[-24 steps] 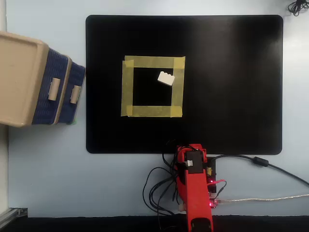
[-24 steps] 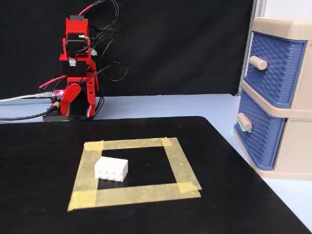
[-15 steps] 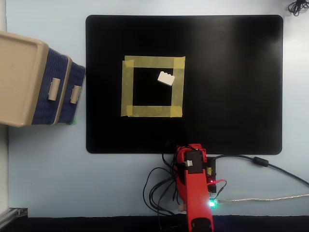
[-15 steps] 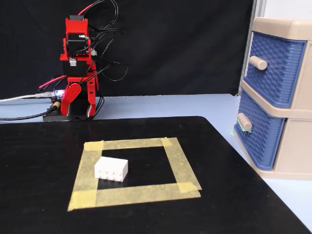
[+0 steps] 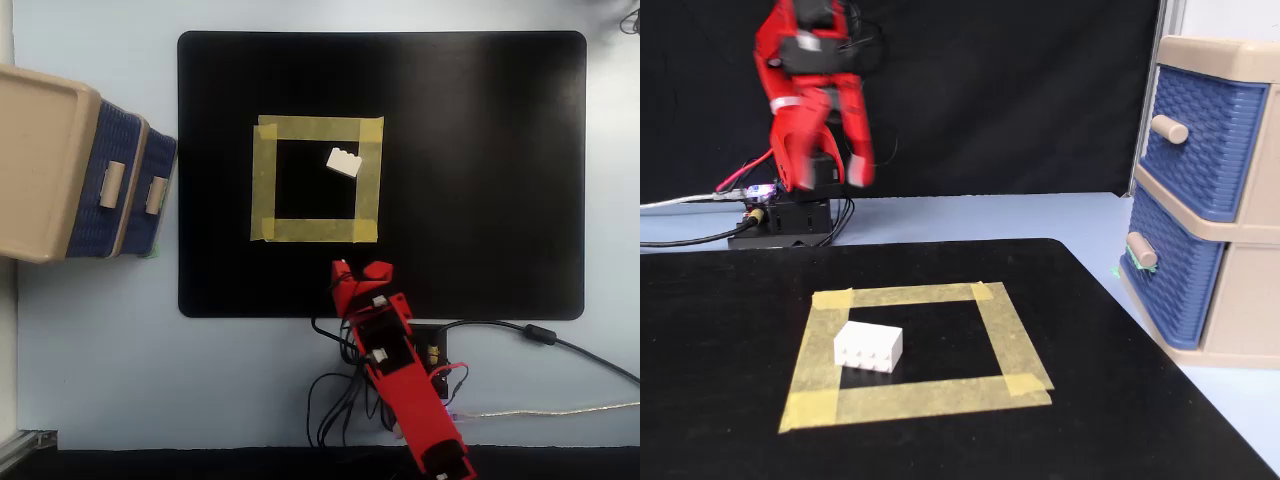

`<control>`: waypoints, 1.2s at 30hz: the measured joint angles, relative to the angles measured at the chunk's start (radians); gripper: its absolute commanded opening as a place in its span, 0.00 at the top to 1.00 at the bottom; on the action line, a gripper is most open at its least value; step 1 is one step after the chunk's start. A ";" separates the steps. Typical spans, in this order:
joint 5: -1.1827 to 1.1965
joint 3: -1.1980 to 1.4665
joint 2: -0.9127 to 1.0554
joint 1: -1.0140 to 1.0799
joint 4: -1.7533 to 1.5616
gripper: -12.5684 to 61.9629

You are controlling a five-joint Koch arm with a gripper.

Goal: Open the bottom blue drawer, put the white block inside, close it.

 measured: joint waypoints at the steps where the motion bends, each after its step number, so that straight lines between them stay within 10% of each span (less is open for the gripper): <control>1: -0.152 0.035 -0.067 -0.110 -0.117 0.38; 7: -0.948 0.173 -0.472 -0.371 -1.074 0.38; 18: -0.999 0.098 -0.963 -0.407 -2.086 0.38; 36: -0.999 -0.285 -1.206 -0.423 -2.108 0.46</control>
